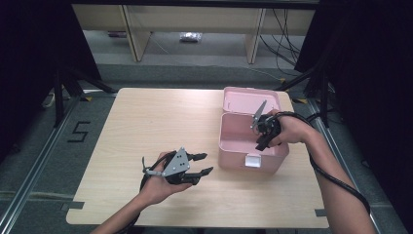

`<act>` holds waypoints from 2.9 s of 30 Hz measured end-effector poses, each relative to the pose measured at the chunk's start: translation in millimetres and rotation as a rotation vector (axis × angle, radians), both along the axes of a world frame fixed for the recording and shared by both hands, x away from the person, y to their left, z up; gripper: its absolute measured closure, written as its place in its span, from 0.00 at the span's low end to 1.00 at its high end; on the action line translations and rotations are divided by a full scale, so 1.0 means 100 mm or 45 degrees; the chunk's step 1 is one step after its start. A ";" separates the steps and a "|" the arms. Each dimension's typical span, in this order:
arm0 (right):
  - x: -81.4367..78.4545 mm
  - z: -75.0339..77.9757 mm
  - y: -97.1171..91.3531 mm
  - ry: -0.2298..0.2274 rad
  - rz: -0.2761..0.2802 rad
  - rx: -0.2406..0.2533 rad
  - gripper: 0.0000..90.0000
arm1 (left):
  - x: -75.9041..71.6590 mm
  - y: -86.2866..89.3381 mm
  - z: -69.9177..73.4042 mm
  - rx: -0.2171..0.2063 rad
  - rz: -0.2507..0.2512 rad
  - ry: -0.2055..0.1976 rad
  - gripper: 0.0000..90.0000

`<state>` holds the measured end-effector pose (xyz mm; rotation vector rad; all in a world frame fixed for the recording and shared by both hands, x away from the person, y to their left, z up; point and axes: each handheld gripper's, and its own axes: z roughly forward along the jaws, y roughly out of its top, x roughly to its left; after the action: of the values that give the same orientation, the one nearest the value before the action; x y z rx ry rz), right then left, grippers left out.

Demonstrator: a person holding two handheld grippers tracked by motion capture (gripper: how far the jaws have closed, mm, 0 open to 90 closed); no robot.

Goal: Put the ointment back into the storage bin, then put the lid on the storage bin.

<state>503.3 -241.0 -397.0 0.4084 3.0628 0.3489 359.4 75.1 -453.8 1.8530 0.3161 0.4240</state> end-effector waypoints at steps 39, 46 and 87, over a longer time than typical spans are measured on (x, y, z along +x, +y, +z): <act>0.12 0.49 -0.57 -0.347 -0.881 0.377 0.78 | 0.00 -0.37 0.08 -0.072 -0.116 0.022 1.00; 0.15 0.49 -0.64 -0.387 -0.964 0.387 0.79 | 0.02 -0.49 0.08 -0.097 -0.115 0.054 1.00; 0.89 0.29 -0.80 -0.396 -1.391 0.351 0.87 | 0.23 -1.19 -0.08 -0.073 -0.126 0.060 1.00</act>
<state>592.3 -321.3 -368.1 1.6872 2.0608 0.6513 382.2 -43.7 -461.5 1.8163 0.2645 0.3007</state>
